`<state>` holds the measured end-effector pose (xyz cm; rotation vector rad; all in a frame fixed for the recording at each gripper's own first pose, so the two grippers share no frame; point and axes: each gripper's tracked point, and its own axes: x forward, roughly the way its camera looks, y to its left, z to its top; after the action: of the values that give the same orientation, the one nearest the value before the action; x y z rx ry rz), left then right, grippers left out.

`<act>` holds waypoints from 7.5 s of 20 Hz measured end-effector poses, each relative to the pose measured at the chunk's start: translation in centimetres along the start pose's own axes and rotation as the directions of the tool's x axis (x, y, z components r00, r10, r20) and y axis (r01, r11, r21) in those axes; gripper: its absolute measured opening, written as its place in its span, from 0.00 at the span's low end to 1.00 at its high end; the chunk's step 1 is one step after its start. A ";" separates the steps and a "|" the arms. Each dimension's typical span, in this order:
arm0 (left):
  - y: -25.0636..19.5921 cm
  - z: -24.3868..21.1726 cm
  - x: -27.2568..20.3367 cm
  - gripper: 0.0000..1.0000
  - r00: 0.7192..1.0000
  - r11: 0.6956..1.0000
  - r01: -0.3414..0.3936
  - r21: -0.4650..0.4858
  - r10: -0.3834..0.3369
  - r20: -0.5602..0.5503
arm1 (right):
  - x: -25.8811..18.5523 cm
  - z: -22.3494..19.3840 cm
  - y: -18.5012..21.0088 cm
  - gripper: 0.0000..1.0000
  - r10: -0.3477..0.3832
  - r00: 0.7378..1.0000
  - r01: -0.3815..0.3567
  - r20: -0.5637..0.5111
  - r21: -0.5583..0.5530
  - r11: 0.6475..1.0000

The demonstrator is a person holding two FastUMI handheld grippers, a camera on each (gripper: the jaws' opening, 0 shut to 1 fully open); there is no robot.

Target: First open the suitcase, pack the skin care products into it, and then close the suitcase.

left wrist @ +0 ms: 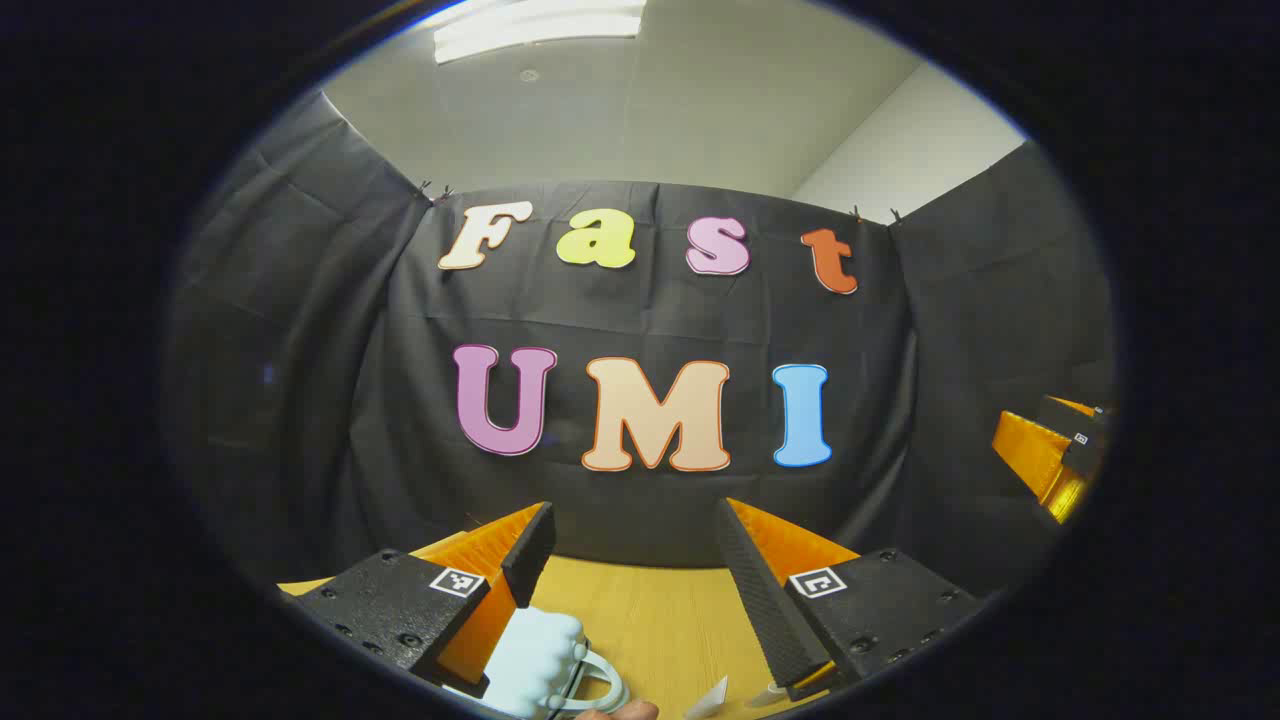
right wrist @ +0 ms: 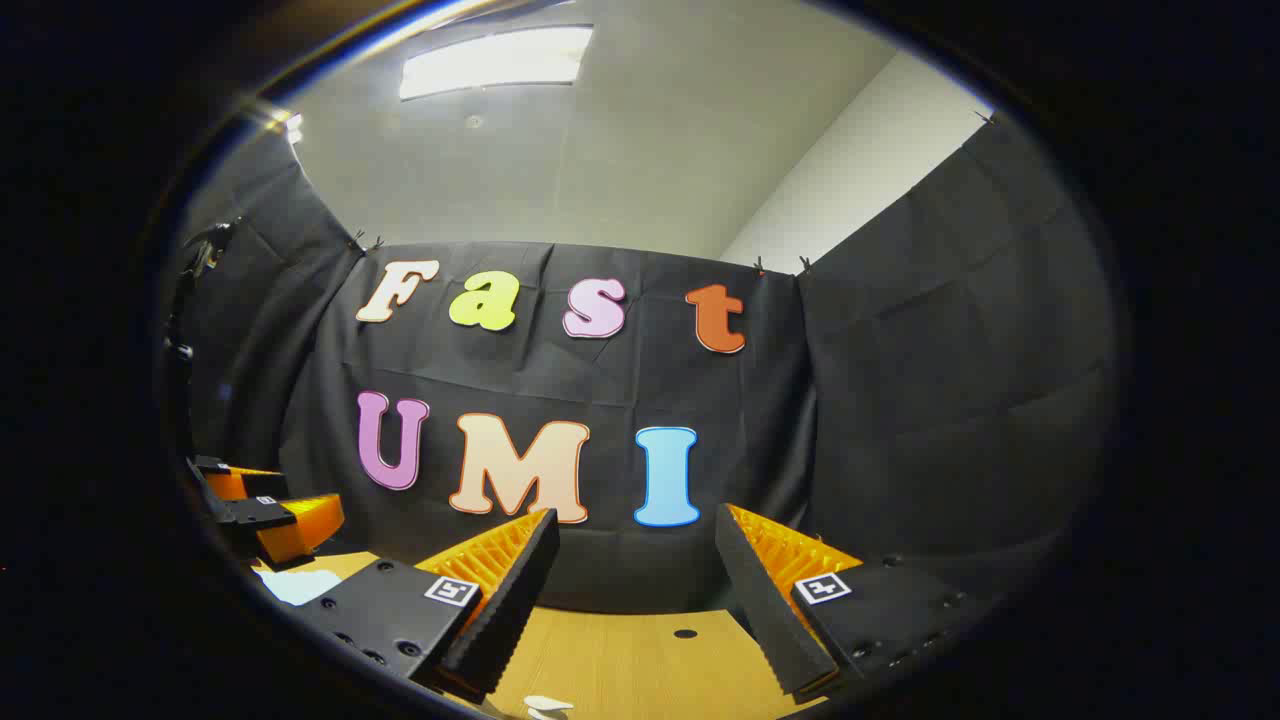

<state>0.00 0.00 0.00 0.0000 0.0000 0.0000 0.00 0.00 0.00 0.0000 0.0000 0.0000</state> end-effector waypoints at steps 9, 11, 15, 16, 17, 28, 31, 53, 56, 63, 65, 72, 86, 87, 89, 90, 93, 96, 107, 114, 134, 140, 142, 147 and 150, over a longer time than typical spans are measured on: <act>1.4 -0.4 -0.6 0.92 0.999 0.998 -0.046 0.031 0.046 -0.006 | 0.1 -1.7 0.6 0.98 0.027 0.999 -0.026 -0.043 0.019 0.999; 1.2 -1.0 -0.5 0.94 0.999 0.999 -0.030 0.037 0.031 -0.018 | 0.0 -2.1 0.9 0.98 0.039 0.998 -0.038 -0.048 0.022 0.999; 2.3 -4.6 -0.7 0.92 0.993 0.995 -0.046 0.087 0.055 -0.102 | -0.7 -4.4 1.8 0.98 0.105 0.991 -0.103 -0.079 0.032 0.994; 2.6 -5.6 -0.6 0.95 0.990 0.994 -0.055 0.097 0.066 -0.121 | -0.7 -5.3 2.0 0.98 0.123 0.988 -0.120 -0.092 0.038 0.992; 2.9 -6.8 -0.6 0.92 0.987 0.992 -0.064 0.106 0.079 -0.141 | -0.7 -5.9 2.0 0.98 0.134 0.986 -0.130 -0.103 0.042 0.991; 1.6 -20.1 1.9 0.95 0.910 0.996 0.056 0.069 -0.022 -0.414 | 1.0 -10.8 3.1 0.99 0.059 0.970 -0.064 -0.236 -0.011 0.998; 1.5 -23.1 1.7 0.96 0.876 0.995 0.068 0.072 -0.025 -0.482 | 1.5 -11.0 3.1 1.00 0.047 0.969 -0.059 -0.244 -0.043 0.997; 0.6 -36.1 0.1 0.81 0.623 0.998 0.053 -0.038 -0.063 -0.779 | 1.6 -13.1 2.5 0.99 -0.001 0.957 -0.036 -0.290 -0.124 0.992; 1.8 -36.5 0.2 0.50 0.602 0.999 0.030 -0.027 -0.040 -0.797 | 1.5 -13.1 2.9 0.99 -0.001 0.958 -0.037 -0.286 -0.128 0.991; 1.5 -35.3 0.2 0.01 0.579 0.997 0.024 -0.069 -0.070 -0.812 | 1.4 -12.1 3.3 0.99 -0.006 0.966 -0.025 -0.258 -0.119 0.993; 1.1 -34.5 0.1 0.00 0.592 0.997 0.037 -0.068 -0.077 -0.803 | 1.3 -11.7 3.3 0.99 -0.004 0.970 -0.025 -0.243 -0.115 0.993; 2.2 -30.2 1.2 0.00 0.631 0.995 0.056 -0.084 -0.101 -0.769 | 0.8 -11.2 4.2 0.99 0.023 0.973 -0.042 -0.230 -0.079 0.996; 10.8 -19.0 4.0 0.00 0.726 0.995 0.081 -0.058 -0.099 -0.681 | 1.5 -11.5 9.4 1.00 0.089 0.974 -0.094 -0.209 -0.013 0.996; 11.6 -18.6 4.2 0.00 0.729 0.996 0.082 -0.044 -0.090 -0.678 | 1.6 -11.4 10.0 1.00 0.092 0.974 -0.096 -0.207 -0.010 0.995; 13.4 -17.5 4.5 0.00 0.735 0.996 0.089 -0.009 -0.072 -0.674 | 1.8 -11.4 11.1 1.00 0.094 0.975 -0.098 -0.199 -0.009 0.995; 14.2 -17.0 4.6 0.00 0.734 0.996 0.093 0.005 -0.065 -0.676 | 1.8 -11.3 11.6 1.00 0.094 0.976 -0.097 -0.195 -0.010 0.995; 16.8 -15.7 5.6 0.00 0.740 0.995 0.092 0.027 -0.050 -0.671 | 2.0 -11.2 13.1 1.00 0.086 0.978 -0.088 -0.189 -0.004 0.996; 20.0 -14.7 6.3 0.00 0.754 0.996 0.077 0.047 -0.027 -0.657 | 2.1 -11.0 14.6 1.00 0.079 0.980 -0.081 -0.181 -0.004 0.997; 31.9 -14.0 8.7 0.00 0.766 0.986 0.015 0.169 0.097 -0.635 | 2.1 -10.2 21.1 0.99 0.100 0.982 -0.100 -0.160 0.007 0.995; 39.4 -16.1 9.4 0.00 0.743 0.971 -0.058 0.232 0.197 -0.639 | 2.4 -10.4 23.2 0.99 0.103 0.981 -0.105 -0.165 -0.006 0.994; 52.6 -29.5 7.4 0.00 0.552 0.950 -0.270 0.158 0.287 -0.783 | 3.2 -12.1 26.3 0.99 0.091 0.972 -0.110 -0.215 -0.081 0.991; 54.9 -30.2 7.8 0.11 0.558 0.913 -0.319 0.255 0.398 -0.728 | 3.3 -12.2 26.1 0.99 0.088 0.971 -0.111 -0.221 -0.095 0.989; 54.8 -27.7 9.1 0.70 0.622 0.902 -0.334 0.273 0.429 -0.655 | 3.3 -12.4 25.8 0.99 0.085 0.970 -0.107 -0.227 -0.090 0.990; 50.8 -19.7 10.8 0.95 0.782 0.900 -0.351 0.258 0.433 -0.449 | 3.2 -12.5 24.1 0.99 0.099 0.969 -0.119 -0.227 -0.074 0.990; 47.6 -15.4 10.3 0.95 0.835 0.896 -0.367 0.249 0.435 -0.337 | 3.3 -12.0 22.1 1.00 0.110 0.970 -0.128 -0.218 -0.070 0.989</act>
<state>10.34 47.60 -15.39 0.1774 0.3974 0.4271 3.26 22.08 -11.99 -0.0837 0.2155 0.1202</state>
